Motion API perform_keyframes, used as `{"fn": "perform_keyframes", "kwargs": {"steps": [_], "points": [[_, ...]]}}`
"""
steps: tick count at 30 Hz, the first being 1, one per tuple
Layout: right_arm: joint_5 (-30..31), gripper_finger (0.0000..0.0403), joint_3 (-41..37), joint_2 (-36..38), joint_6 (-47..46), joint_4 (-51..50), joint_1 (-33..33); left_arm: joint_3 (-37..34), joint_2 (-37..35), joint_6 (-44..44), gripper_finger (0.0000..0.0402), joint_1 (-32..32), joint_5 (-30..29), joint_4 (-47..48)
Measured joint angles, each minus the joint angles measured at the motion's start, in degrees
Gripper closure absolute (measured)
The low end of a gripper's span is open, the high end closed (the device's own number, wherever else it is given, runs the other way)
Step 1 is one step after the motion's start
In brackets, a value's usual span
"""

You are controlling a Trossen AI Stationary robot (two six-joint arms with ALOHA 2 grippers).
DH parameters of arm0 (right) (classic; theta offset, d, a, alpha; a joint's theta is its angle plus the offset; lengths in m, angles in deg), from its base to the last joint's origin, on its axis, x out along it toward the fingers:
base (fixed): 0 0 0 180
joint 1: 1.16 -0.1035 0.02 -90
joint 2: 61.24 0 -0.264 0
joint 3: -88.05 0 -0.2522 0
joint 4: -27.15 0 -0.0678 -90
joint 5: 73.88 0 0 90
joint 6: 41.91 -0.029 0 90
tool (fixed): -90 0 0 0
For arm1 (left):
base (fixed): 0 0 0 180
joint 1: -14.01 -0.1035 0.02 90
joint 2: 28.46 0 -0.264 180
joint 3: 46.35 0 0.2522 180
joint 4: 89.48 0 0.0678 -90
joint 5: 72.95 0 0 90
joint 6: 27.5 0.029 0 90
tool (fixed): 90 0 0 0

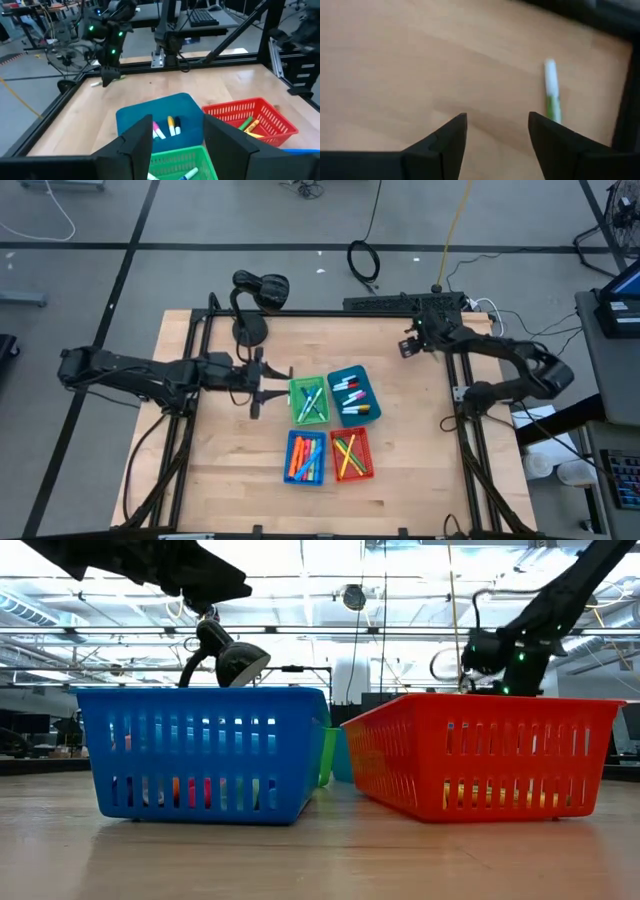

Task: Pick & Place Markers
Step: Put the green marker into the green bin

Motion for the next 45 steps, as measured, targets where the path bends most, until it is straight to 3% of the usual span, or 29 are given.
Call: {"fn": "perform_keyframes", "kwargs": {"steps": [10, 13, 19, 25, 29, 35, 45], "points": [[9.9, 0.0209, 2.5, -4.4, -2.7, -2.7, 1.2, 0.0, 0.5, -0.9, 0.0224, 0.0, 0.1, -0.5], [9.4, 0.0209, 3.7, -4.5, -3.1, -4.3, 1.7, 0.0, 0.5, -0.9, 0.0224, 0.0, 0.1, -0.5], [8.6, 0.0213, 10.5, -4.5, -0.5, -8.2, 0.7, 0.0, 0.5, -0.9, 0.0224, 0.1, 0.1, -0.7], [13.2, 0.0236, 22.4, -9.2, 2.2, -23.9, 0.8, 0.0, 0.5, -0.9, 0.0224, 0.0, 0.1, -0.9], [11.5, 0.0233, 28.8, -15.6, -0.2, -32.6, 3.9, 0.0, 0.5, -1.3, 0.0224, 0.0, 0.0, -0.9], [2.2, 0.022, 30.5, -24.6, -1.6, -37.3, 7.7, 0.1, 0.5, -1.4, 0.0224, 0.1, 0.0, -0.2], [6.2, 0.0226, 31.6, -29.6, -4.2, -38.2, 8.1, 0.1, 0.5, -1.6, 0.0224, 0.1, 0.1, 0.1]]}}
